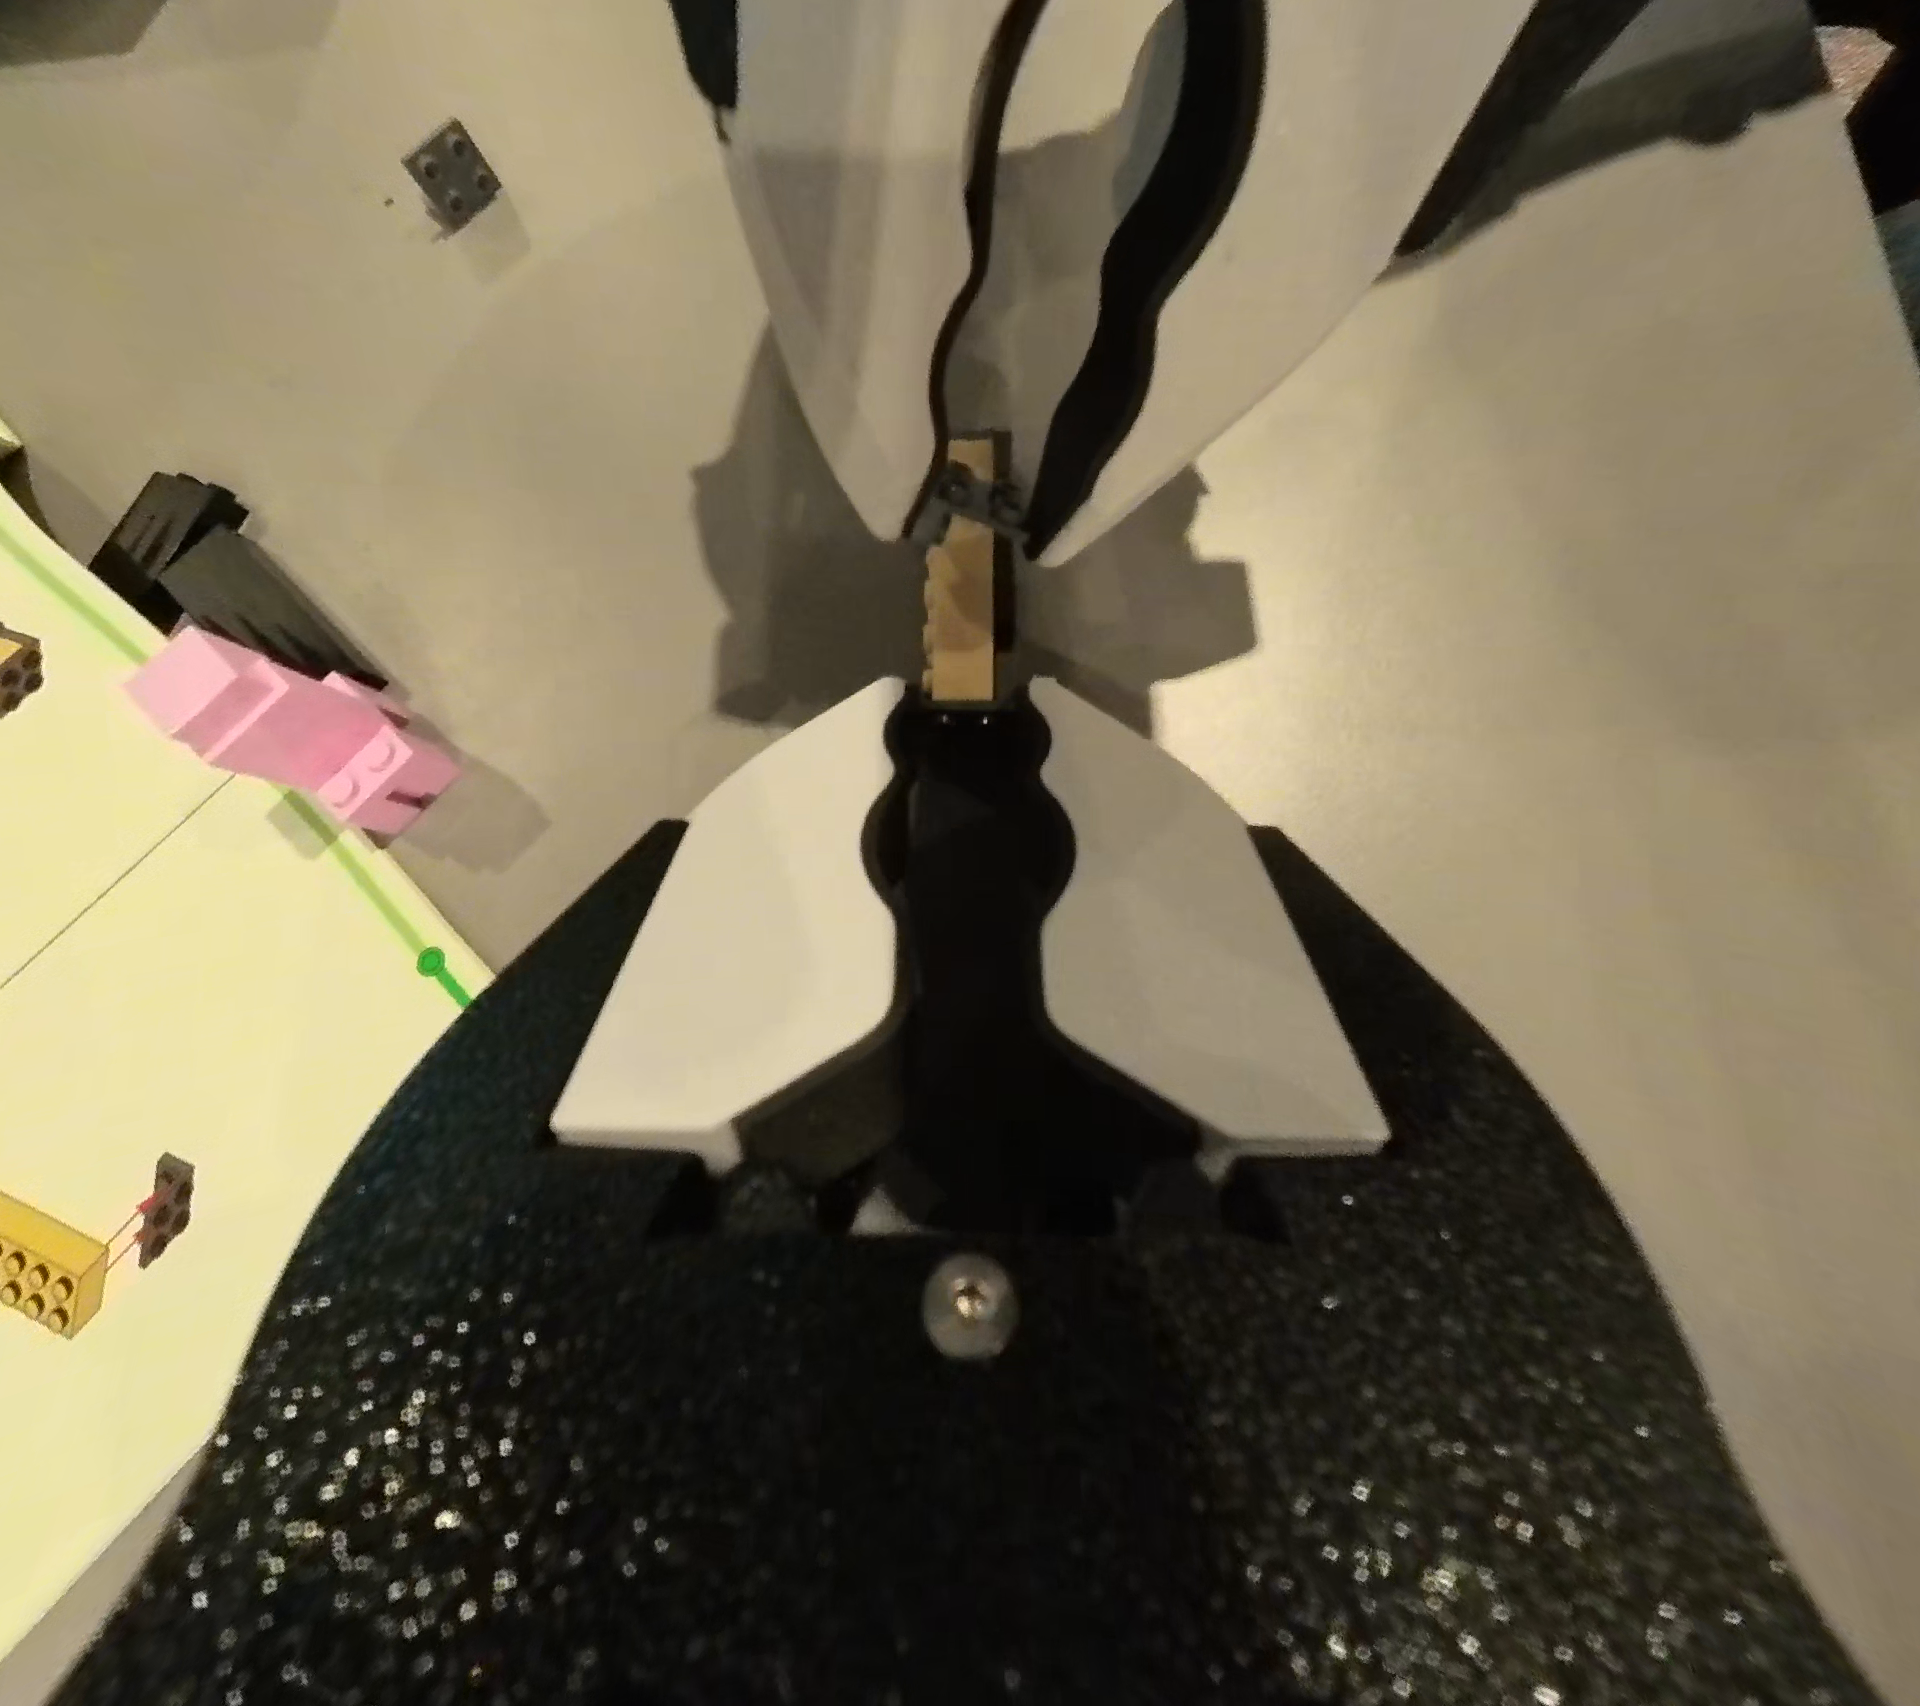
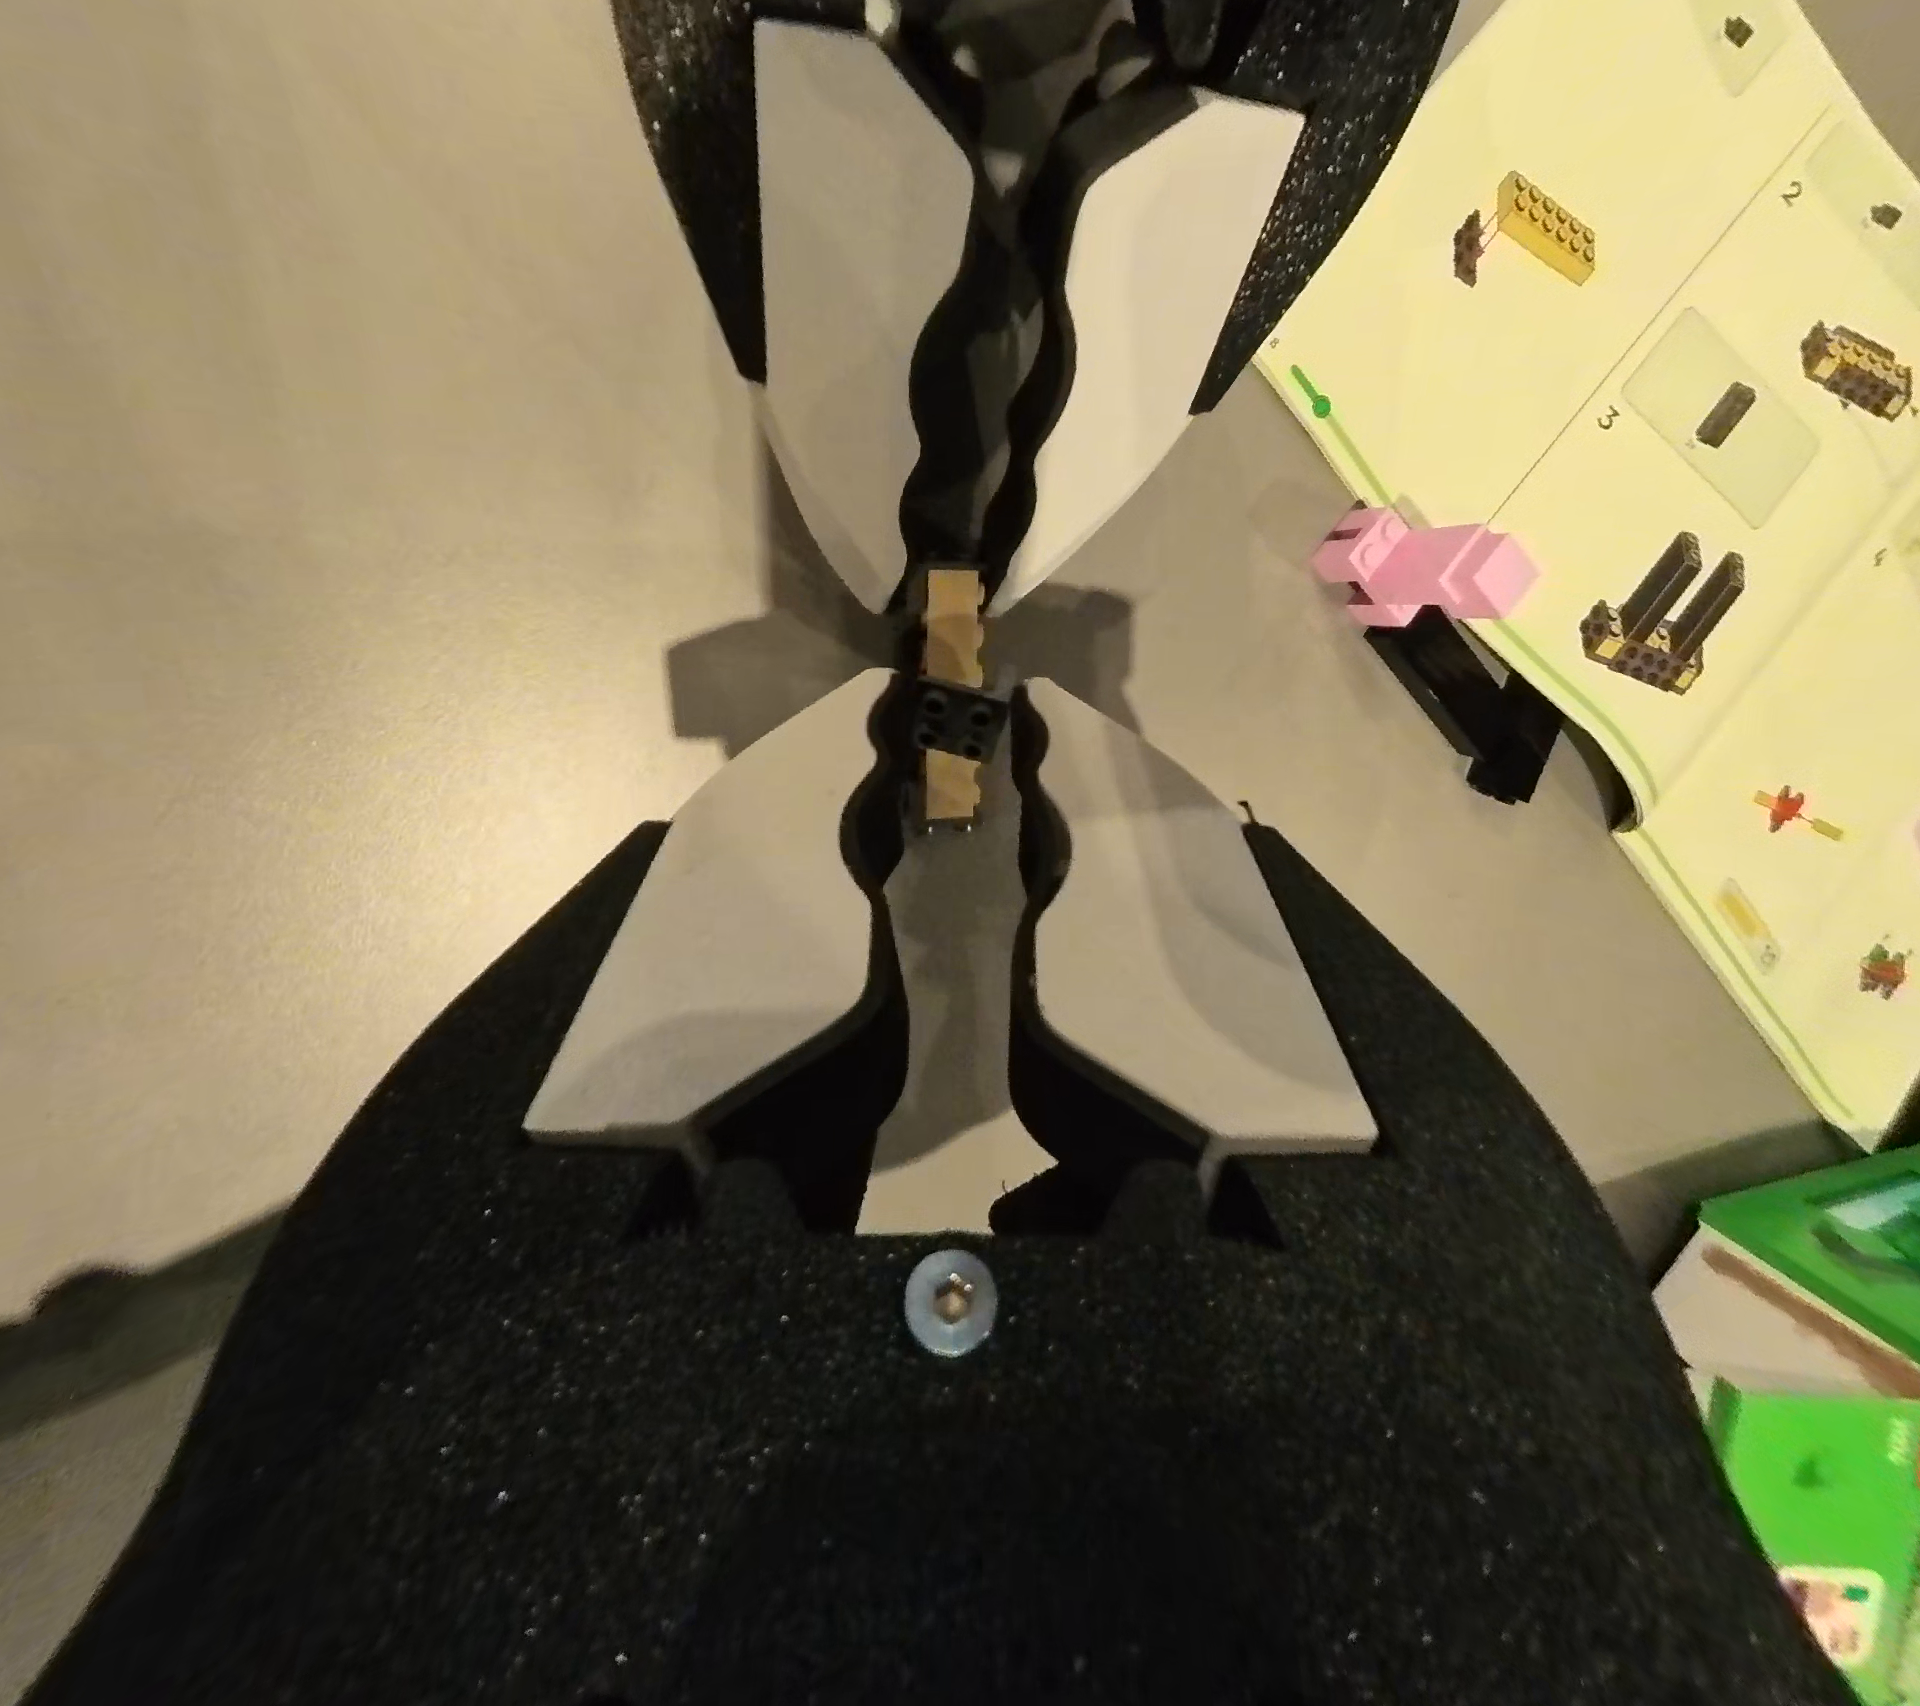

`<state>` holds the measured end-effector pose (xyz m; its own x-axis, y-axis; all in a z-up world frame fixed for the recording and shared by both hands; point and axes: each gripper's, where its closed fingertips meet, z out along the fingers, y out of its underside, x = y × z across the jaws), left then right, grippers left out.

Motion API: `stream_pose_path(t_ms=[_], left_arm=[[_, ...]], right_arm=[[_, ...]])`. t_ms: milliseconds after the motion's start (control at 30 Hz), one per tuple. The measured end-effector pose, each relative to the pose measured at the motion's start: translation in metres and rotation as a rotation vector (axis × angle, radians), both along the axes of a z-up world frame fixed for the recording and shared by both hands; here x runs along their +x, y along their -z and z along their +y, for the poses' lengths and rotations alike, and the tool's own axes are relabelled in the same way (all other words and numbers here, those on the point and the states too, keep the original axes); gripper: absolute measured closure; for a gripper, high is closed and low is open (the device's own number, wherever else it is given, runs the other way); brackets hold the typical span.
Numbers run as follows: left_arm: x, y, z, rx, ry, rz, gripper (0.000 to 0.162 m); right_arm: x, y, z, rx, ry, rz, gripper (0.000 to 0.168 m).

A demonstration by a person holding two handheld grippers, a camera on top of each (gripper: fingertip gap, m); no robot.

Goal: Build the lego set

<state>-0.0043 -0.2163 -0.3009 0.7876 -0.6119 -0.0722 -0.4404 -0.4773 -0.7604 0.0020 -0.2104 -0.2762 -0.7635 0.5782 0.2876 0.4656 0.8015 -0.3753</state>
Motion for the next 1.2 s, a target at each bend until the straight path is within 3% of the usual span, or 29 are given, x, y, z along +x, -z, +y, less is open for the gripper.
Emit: stream_pose_path(t_ms=[200,400,533,1067,1200], left_arm=[[0.000,0.000,0.000,-0.001,0.000,-0.001,0.145],[0.000,0.000,0.000,0.001,-0.012,0.002,0.145],[0.000,0.000,0.000,-0.004,-0.017,-0.004,0.145],[-0.001,-0.001,0.000,0.009,-0.028,0.009,0.145],[-0.004,-0.001,0.001,0.031,-0.050,0.031,0.137]], right_arm=[[0.002,-0.006,0.004,-0.003,0.039,0.032,0.151],[0.025,-0.015,0.041,0.074,0.277,0.080,0.151],[0.041,-0.010,0.040,0.000,0.367,0.079,0.151],[0.040,-0.006,0.021,-0.077,0.361,0.114,0.151],[0.037,-0.009,0.020,-0.080,0.356,0.141,0.151]])
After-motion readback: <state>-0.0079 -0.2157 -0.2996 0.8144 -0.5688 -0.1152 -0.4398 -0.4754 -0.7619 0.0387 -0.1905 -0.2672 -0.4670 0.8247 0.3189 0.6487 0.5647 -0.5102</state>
